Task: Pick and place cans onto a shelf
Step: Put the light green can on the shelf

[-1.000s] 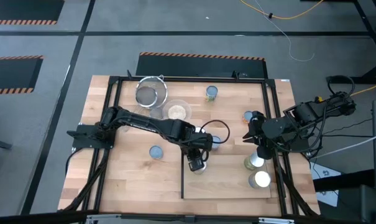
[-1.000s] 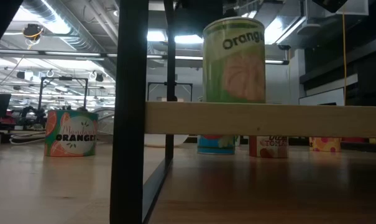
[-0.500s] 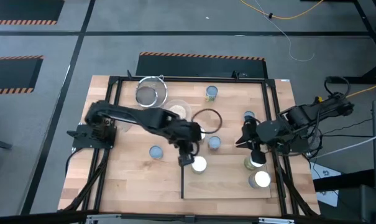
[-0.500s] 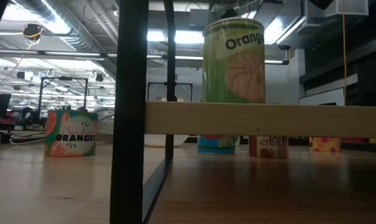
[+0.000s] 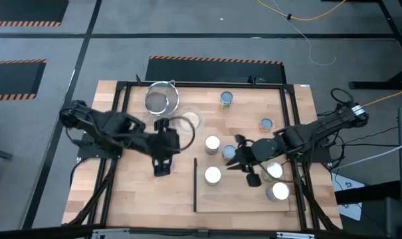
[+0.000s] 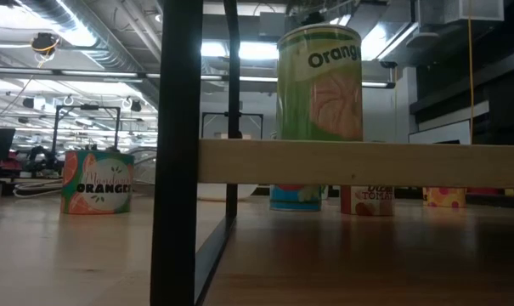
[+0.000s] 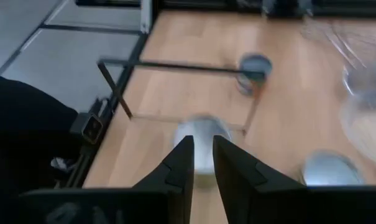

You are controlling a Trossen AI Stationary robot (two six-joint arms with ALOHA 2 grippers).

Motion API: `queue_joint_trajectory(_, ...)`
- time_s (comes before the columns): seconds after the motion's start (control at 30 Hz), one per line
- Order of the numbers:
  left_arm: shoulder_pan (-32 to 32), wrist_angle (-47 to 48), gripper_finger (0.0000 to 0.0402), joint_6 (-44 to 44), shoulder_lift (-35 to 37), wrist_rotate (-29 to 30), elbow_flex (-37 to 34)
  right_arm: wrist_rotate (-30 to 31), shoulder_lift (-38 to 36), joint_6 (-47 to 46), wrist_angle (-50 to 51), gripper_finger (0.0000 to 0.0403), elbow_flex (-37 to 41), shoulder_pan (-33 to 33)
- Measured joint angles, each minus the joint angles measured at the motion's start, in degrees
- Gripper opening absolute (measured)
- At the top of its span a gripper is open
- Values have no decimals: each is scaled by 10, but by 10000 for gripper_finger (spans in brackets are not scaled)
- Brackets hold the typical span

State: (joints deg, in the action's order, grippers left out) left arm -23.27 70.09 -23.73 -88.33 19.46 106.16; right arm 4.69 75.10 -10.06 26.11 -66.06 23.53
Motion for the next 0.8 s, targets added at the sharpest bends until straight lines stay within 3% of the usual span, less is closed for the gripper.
queue_joint_trajectory(0.07, -19, -16, 65, -18, 24, 9, -67, -3, 22, 12, -27, 65, 0, 0)
queue_joint_trajectory(0.27, -50, -188, 66, -43, 95, 4, -287, -17, 84, 16, -63, 65, 0, 0)
queue_joint_trajectory(0.4, -55, -291, 66, -46, 121, -21, -391, -40, 121, 16, -76, 65, 0, 0)
queue_joint_trajectory(0.57, -55, -376, 66, -46, 131, -39, -450, -60, 152, 25, -100, 65, 0, 0)
queue_joint_trajectory(0.8, -55, -398, 66, -42, 133, -39, -460, -69, 171, 62, -106, 65, 0, 4)
